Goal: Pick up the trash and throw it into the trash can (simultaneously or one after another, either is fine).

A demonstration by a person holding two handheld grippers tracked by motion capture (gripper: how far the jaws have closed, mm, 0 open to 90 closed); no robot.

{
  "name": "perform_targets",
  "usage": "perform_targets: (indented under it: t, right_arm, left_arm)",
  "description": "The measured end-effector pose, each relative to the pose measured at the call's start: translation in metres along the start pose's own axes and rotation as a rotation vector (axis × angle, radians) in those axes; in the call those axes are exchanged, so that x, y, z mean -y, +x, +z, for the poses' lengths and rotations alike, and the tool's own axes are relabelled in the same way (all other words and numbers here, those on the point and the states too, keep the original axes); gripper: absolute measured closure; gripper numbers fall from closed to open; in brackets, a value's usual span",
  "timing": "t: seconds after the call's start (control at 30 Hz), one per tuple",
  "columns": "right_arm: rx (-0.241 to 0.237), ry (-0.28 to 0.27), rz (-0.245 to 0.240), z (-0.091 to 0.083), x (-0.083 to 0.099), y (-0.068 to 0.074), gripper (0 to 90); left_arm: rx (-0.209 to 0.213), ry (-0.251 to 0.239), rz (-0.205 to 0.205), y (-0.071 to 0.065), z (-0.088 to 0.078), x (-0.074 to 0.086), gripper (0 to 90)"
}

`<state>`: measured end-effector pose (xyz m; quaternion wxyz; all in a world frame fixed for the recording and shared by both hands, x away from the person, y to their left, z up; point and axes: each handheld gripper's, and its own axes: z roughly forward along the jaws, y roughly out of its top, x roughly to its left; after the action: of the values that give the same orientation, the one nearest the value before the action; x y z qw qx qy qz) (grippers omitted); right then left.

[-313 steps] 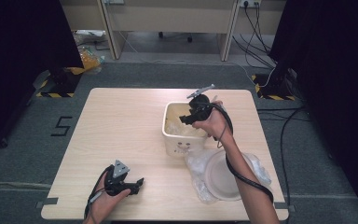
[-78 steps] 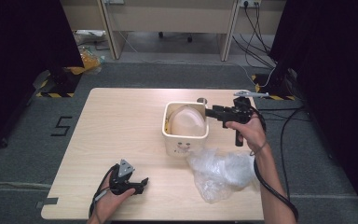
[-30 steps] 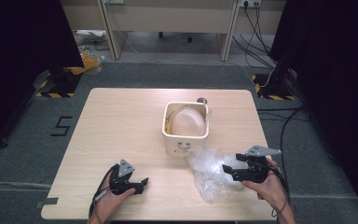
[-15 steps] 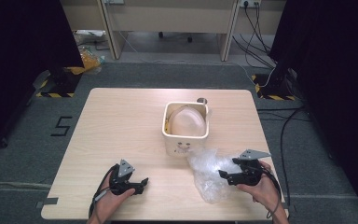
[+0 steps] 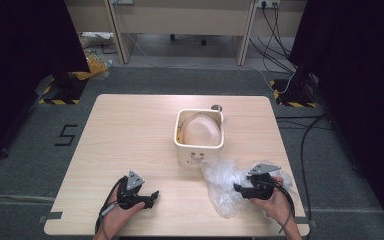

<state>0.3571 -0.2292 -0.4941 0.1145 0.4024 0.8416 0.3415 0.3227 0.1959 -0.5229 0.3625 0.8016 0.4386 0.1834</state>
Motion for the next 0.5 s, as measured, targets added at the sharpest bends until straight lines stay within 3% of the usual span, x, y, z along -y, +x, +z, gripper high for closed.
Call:
perform_targets:
  t: [0.17, 0.3, 0.5]
  right_arm:
    - [-0.025, -0.021, -0.008, -0.01, -0.002, -0.001, 70.6]
    - [-0.076, -0.063, -0.011, -0.029, -0.006, -0.002, 73.5]
    - [-0.084, -0.151, -0.024, -0.066, -0.015, 0.002, 74.2]
  left_arm:
    - [0.0, 0.0, 0.0, 0.0, 0.0, 0.0, 14.3]
    - [0.0, 0.0, 0.0, 0.0, 0.0, 0.0, 14.3]
    - [0.0, 0.0, 0.0, 0.0, 0.0, 0.0, 14.3]
